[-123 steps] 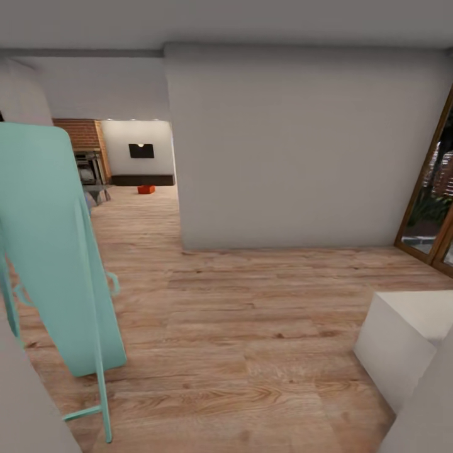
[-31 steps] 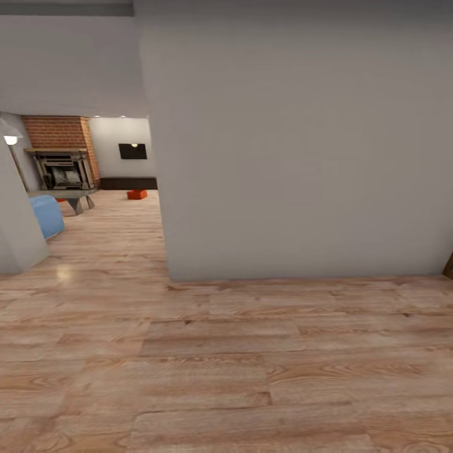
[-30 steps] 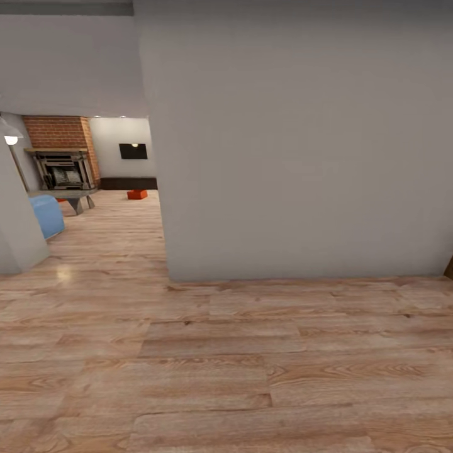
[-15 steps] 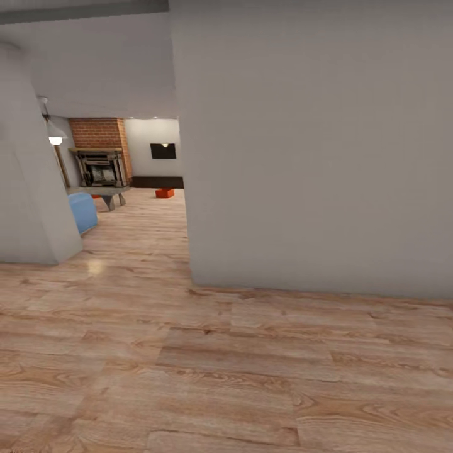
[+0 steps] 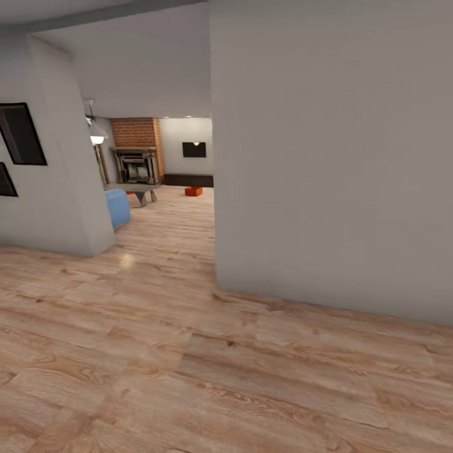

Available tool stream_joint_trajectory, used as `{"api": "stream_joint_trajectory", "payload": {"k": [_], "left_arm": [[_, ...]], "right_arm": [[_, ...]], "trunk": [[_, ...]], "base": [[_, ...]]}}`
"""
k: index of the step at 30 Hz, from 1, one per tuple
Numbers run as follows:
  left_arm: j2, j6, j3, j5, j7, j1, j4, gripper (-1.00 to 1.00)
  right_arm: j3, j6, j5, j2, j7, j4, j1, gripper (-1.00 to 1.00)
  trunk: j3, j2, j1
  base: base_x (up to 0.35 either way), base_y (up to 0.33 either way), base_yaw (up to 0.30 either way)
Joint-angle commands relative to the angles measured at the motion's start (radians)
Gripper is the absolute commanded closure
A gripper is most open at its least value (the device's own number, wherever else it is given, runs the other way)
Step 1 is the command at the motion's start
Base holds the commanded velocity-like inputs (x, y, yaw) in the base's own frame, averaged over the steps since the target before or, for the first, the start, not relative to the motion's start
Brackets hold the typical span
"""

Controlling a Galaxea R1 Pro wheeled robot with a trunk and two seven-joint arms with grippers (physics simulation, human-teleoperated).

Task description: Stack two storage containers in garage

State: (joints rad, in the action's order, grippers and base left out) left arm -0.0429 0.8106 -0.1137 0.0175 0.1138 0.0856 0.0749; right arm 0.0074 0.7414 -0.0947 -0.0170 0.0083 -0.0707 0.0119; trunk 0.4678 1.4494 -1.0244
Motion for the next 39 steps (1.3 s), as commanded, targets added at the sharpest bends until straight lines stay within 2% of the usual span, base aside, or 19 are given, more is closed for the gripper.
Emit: {"api": "stream_joint_trajectory", "payload": {"k": [1,16,21,39], "left_arm": [[0.0,0.005,-0.003,0.002,0.002,0.002,0.004,-1.0],[-0.005,-0.007,-0.003,0.003,0.001,0.002,0.003,-1.0],[-0.003,-0.034,-0.003,0.003,0.001,0.002,0.003,-1.0],[0.005,-0.036,-0.004,0.001,0.004,0.002,0.003,-1.0]], "right_arm": [[0.0,0.003,-0.004,0.0,-0.001,0.0,0.0,-1.0],[-0.001,0.003,-0.002,0.0,-0.001,0.001,0.0,-1.0],[-0.001,0.003,-0.003,0.0,-0.001,0.0,0.0,-1.0],[-0.001,0.004,-0.003,0.0,-0.002,0.0,0.0,-1.0]], "trunk": [[0.001,0.001,-0.001],[0.007,0.001,-0.001],[0.008,0.001,-0.001],[0.013,0.001,-0.001]], "base": [[0.325,0.0,0.29],[0.325,0.0,0.29],[0.325,0.0,0.29],[0.325,0.0,0.29]]}}
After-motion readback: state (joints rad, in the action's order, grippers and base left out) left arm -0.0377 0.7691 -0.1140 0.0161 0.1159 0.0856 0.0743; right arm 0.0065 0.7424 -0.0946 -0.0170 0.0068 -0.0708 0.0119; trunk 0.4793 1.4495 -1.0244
